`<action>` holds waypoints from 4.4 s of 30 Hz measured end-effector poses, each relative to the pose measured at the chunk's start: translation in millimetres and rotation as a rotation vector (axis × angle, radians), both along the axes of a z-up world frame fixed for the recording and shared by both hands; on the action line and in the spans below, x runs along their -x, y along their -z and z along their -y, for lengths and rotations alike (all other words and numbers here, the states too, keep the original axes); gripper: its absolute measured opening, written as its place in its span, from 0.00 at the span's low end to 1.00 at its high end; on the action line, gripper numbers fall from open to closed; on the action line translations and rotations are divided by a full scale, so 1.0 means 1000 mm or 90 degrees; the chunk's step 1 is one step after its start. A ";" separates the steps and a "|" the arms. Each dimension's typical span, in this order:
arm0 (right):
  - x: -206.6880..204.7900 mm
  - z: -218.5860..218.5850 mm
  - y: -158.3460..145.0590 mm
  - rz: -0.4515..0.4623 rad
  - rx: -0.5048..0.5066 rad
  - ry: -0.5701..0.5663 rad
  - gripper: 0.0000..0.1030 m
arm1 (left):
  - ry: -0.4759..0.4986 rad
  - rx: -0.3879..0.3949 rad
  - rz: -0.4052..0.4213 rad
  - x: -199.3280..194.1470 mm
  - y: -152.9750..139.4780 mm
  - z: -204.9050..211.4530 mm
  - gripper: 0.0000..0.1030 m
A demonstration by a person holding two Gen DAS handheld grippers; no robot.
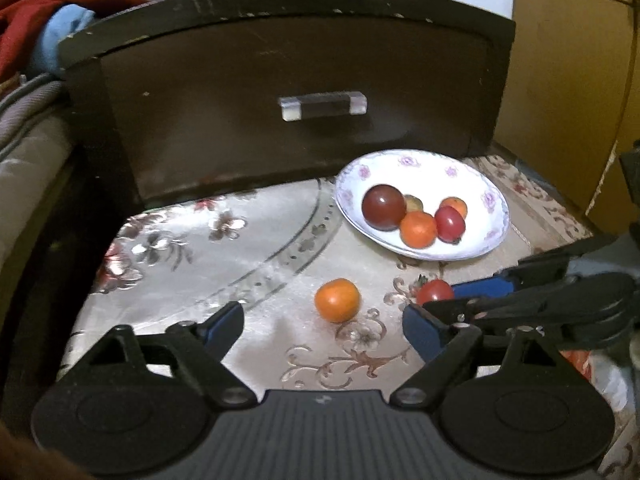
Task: Organize fruits
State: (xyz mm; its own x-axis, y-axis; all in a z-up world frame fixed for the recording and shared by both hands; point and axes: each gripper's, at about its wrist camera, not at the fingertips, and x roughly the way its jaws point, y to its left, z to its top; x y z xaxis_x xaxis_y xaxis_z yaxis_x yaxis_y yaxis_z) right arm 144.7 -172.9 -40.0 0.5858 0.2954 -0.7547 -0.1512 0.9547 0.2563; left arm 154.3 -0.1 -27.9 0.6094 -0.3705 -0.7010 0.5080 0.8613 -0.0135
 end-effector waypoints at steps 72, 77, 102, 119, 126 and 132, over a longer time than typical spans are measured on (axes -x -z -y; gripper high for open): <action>0.036 0.058 -0.073 0.028 0.022 0.067 0.21 | 0.032 0.055 -0.073 -0.001 -0.015 0.063 0.38; 0.013 0.063 -0.064 0.031 0.046 0.062 0.21 | 0.033 0.041 -0.062 -0.024 -0.007 0.074 0.38; -0.023 0.070 -0.056 0.052 0.065 0.078 0.26 | 0.009 0.034 -0.036 -0.056 -0.008 0.089 0.39; 0.025 0.046 -0.083 0.061 0.072 0.091 0.31 | -0.021 0.041 -0.006 0.002 -0.044 0.066 0.67; 0.049 0.032 -0.097 0.076 0.087 0.093 0.37 | -0.065 0.055 0.018 0.024 -0.059 0.042 0.87; 0.068 0.021 -0.105 0.081 0.102 0.098 0.37 | -0.082 0.031 0.036 0.048 -0.062 0.030 0.97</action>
State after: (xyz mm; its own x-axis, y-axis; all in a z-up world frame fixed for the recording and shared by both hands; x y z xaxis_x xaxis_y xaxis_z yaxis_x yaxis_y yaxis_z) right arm 76.9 -193.5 65.0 0.7074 0.0784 -0.7025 -0.0224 0.9958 0.0886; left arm 105.9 -29.9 34.2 0.6920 -0.3195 -0.6474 0.3950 0.9182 -0.0310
